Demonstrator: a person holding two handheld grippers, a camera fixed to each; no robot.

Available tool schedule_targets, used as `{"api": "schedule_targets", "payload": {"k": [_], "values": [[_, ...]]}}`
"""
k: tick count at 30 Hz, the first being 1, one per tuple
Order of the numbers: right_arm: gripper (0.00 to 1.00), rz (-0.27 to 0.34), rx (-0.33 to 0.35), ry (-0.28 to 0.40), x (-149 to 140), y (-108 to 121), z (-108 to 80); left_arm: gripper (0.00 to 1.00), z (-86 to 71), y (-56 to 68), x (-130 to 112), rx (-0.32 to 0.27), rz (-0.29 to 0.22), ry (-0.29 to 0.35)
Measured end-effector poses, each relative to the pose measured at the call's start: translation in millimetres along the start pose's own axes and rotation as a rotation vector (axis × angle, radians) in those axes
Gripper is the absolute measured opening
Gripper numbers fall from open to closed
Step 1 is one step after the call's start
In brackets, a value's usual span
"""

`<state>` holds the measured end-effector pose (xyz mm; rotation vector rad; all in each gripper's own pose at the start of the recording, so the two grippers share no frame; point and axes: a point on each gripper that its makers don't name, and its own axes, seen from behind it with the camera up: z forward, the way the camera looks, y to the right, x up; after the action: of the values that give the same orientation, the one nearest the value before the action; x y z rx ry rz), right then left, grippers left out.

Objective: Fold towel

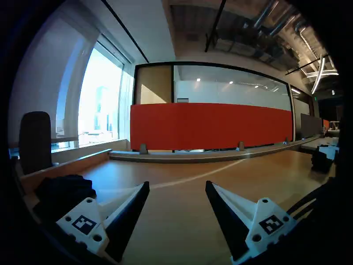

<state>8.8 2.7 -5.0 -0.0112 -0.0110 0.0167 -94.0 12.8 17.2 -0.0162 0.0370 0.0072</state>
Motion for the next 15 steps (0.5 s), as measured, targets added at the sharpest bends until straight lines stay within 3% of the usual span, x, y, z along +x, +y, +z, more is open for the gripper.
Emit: {"api": "schedule_targets", "payload": {"k": [15], "values": [[1.00,-0.035,0.015,-0.003,-2.0,-12.8,0.4,0.94,0.0,0.1,0.5,0.000,0.000,0.000]]}}
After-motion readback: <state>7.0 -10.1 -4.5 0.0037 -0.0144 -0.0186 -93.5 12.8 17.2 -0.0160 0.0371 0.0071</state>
